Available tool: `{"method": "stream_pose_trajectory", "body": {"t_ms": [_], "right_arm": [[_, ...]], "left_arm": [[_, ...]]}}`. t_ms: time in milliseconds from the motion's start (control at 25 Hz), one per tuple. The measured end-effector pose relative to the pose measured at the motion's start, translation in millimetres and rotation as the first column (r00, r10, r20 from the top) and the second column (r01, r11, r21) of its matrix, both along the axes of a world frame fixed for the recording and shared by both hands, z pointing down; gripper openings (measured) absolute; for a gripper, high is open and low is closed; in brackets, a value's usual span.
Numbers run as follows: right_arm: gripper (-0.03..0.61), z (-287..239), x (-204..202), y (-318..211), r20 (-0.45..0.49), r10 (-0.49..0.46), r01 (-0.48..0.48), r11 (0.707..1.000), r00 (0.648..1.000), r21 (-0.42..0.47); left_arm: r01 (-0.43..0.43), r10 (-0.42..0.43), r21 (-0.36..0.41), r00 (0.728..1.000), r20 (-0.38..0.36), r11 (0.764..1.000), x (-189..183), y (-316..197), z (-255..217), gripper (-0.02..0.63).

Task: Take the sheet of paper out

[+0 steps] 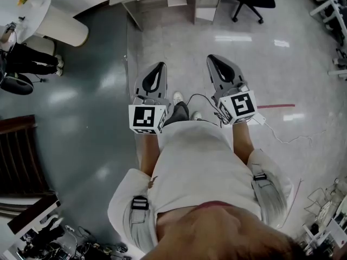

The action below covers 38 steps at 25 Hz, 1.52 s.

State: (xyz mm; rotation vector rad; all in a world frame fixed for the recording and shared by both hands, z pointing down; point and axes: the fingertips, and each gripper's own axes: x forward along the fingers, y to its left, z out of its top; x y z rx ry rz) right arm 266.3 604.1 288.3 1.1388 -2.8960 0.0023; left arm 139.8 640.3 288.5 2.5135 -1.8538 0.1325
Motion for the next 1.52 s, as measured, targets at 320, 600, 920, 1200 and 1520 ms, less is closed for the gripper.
{"method": "stream_pose_trajectory", "body": {"t_ms": [320, 600, 920, 1200, 1520], "right_arm": [[0.018, -1, -44, -56, -0.033, 0.026, -0.026, 1.000, 0.999, -0.002], [0.018, 0, -86, -96, -0.059, 0.057, -0.058, 0.998, 0.997, -0.005], [0.018, 3, -116, -117, -0.091, 0.091, -0.092, 0.996, 0.992, -0.001], [0.018, 2, -122, -143, -0.101, 0.100, -0.100, 0.995, 0.990, 0.002], [0.018, 9, -130, -201, -0.097, 0.079, -0.080, 0.997, 0.992, -0.005]], "left_arm": [[-0.014, 0.014, -0.002, 1.000, -0.019, 1.000, -48, -59, -1, 0.023], [-0.041, 0.040, -0.007, 0.999, -0.022, 0.999, -92, -102, 0, 0.023], [-0.068, 0.068, -0.004, 0.998, -0.014, 0.998, -121, -132, 0, 0.023], [-0.081, 0.080, -0.010, 0.997, -0.014, 0.997, -127, -158, 0, 0.023], [-0.066, 0.066, -0.016, 0.998, -0.006, 0.998, -134, -214, 4, 0.023]]}}
